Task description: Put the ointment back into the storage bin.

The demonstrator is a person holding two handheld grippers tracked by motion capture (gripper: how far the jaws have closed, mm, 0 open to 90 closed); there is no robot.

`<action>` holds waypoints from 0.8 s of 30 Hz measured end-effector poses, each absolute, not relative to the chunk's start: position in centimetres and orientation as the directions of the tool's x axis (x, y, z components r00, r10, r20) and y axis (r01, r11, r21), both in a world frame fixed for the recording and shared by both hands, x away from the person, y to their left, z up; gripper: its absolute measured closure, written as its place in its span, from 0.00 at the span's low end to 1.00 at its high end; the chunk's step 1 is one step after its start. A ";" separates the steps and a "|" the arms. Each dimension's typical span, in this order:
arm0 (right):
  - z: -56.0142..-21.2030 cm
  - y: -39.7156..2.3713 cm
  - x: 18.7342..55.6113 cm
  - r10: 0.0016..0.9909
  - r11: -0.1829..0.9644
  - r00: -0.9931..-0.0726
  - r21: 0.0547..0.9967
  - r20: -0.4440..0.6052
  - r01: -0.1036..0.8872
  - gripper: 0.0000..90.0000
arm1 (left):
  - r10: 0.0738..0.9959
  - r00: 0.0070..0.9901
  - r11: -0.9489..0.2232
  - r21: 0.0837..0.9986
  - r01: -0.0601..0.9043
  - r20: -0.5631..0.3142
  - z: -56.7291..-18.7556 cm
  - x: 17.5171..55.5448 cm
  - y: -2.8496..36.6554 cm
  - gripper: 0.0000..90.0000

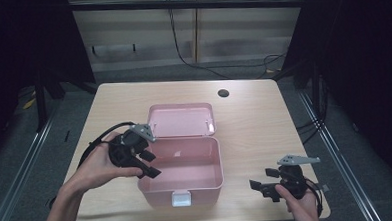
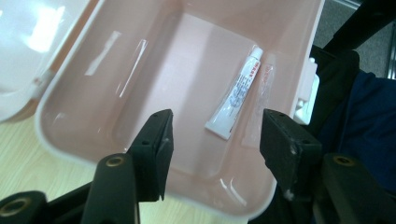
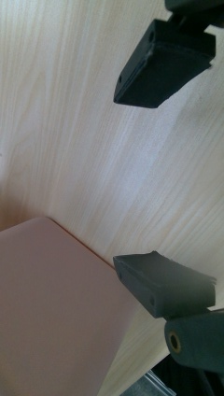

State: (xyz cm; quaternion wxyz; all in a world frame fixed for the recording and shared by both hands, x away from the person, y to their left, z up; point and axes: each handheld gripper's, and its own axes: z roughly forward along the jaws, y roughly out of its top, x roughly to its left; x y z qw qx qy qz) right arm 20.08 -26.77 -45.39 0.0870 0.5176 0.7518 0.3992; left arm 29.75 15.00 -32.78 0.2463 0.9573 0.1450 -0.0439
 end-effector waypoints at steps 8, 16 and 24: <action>-45.4 -26.8 20.1 0.847 0.148 -0.452 0.691 0.281 0.707 0.20 | 0.321 0.933 -0.777 0.517 0.359 -0.164 -32.1 29.6 17.8 0.46; -45.4 -26.7 20.1 0.847 0.149 -0.451 0.690 0.281 0.708 0.20 | 0.344 0.924 -0.757 0.533 0.378 -0.167 -32.4 29.7 19.5 0.42; -45.6 -26.7 20.3 0.855 0.154 -0.445 0.688 0.267 0.709 0.21 | 0.396 0.904 -0.713 0.565 0.414 -0.162 -33.3 29.3 21.8 0.37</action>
